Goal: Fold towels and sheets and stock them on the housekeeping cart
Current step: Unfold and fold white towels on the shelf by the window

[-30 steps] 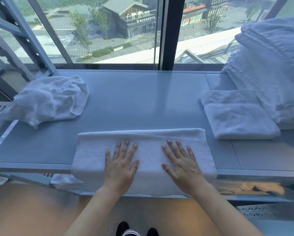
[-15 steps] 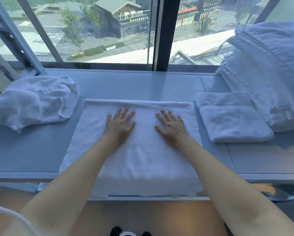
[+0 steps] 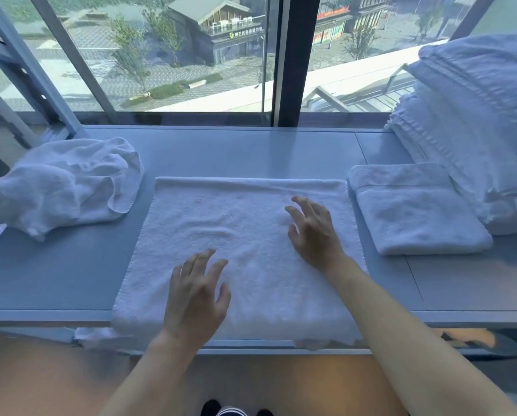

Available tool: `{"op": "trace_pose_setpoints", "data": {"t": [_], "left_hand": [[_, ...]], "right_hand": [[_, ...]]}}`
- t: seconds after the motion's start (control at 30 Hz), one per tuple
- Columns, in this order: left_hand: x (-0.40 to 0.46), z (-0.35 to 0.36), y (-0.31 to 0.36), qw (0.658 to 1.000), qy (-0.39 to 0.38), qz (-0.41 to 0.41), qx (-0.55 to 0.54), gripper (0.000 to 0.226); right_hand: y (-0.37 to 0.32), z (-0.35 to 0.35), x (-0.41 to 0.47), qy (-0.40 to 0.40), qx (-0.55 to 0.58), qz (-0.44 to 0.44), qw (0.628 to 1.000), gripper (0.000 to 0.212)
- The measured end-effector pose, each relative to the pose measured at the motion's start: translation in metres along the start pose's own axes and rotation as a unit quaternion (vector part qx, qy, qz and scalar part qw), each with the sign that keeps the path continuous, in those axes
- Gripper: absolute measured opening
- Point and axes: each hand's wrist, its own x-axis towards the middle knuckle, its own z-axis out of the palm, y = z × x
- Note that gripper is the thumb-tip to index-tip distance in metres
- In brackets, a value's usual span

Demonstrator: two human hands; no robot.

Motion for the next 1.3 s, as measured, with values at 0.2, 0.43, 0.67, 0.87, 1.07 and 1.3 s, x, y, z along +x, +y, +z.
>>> {"op": "trace_pose_setpoints", "data": {"t": [0.2,0.43,0.67,0.87,1.07,1.3], "left_hand": [[-0.035,0.015,-0.01,1.0,-0.005,-0.001,-0.018,0.049],[-0.021,0.016,-0.013,0.999,-0.025,-0.016,-0.04,0.055],[0.05,0.024,-0.023,0.998,-0.046,-0.038,-0.023,0.059],[0.119,0.036,-0.025,0.998,-0.046,-0.042,-0.02,0.055],[0.108,0.021,-0.009,0.998,-0.049,-0.035,0.007,0.048],[-0.004,0.026,0.008,0.995,-0.063,0.06,-0.056,0.048]], "right_hand": [[-0.04,0.0,-0.118,-0.025,0.069,0.024,0.997,0.04],[-0.027,0.013,-0.113,-0.084,0.03,0.024,0.996,0.057],[-0.001,0.015,-0.035,-0.084,0.009,0.017,0.996,0.062],[0.021,0.018,0.03,-0.08,-0.003,0.022,0.997,0.058],[0.008,0.014,0.014,-0.069,0.002,0.029,0.997,0.056],[-0.01,0.014,-0.097,-0.096,0.051,-0.033,0.994,0.058]]}}
